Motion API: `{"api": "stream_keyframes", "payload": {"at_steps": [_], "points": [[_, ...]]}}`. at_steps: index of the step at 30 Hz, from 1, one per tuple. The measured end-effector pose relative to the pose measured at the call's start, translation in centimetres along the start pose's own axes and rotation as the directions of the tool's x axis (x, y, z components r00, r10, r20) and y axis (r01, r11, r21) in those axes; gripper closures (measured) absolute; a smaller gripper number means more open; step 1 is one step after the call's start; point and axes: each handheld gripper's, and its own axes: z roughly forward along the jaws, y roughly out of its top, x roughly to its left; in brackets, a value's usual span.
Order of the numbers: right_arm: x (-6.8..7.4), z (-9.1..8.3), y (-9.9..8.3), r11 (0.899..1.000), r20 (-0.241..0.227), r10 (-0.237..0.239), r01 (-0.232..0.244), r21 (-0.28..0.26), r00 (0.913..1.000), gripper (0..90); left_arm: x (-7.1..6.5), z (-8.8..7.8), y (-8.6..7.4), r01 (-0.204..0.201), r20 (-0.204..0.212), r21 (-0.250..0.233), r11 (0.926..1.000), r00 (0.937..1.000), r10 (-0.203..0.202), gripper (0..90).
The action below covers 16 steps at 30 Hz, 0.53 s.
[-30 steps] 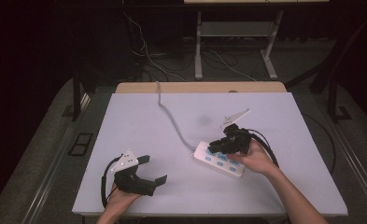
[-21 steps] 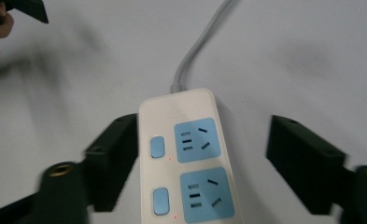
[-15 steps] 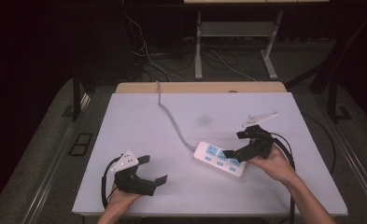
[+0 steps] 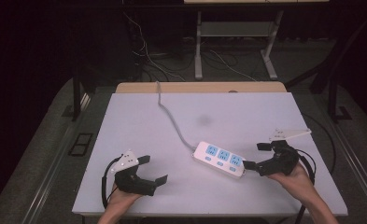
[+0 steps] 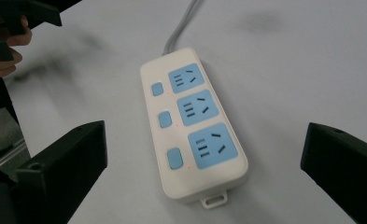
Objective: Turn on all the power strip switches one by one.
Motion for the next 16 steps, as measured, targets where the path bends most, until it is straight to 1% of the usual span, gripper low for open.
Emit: {"api": "stream_keyframes", "payload": {"at_steps": [3, 9, 11, 14, 16], "points": [[-0.2, -0.6, -1.3, 0.999, 0.023, 0.023, -0.022, -0.026, 0.9995, 0.4, 0.0, 0.0, 0.0, -0.001, -0.003, 0.0, 1.0, 1.0, 0.001, 0.0], [-0.2, -1.1, -3.5, 0.997, 0.045, 0.061, -0.059, -0.059, 0.9971, 0.4, 0.1, -0.1, 0.0, 0.002, -0.005, -0.002, 1.0, 1.0, -0.002, 0.0], [-0.1, -1.3, -4.1, 0.996, 0.052, 0.064, -0.061, -0.063, 0.9966, 0.4, 0.1, -0.1, 0.0, 0.003, -0.003, -0.002, 1.0, 1.0, -0.003, 0.0], [0.1, -1.5, -4.8, 0.996, 0.057, 0.055, -0.051, -0.07, 0.9969, 0.4, 0.1, -0.1, 0.0, 0.005, -0.002, -0.003, 1.0, 1.0, -0.005, 0.0], [0.2, -1.5, -5.2, 0.996, 0.053, 0.052, -0.048, -0.071, 0.9973, 0.4, 0.2, -0.1, 0.0, 0.004, -0.003, 0.0, 1.0, 1.0, -0.004, 0.0]]}}
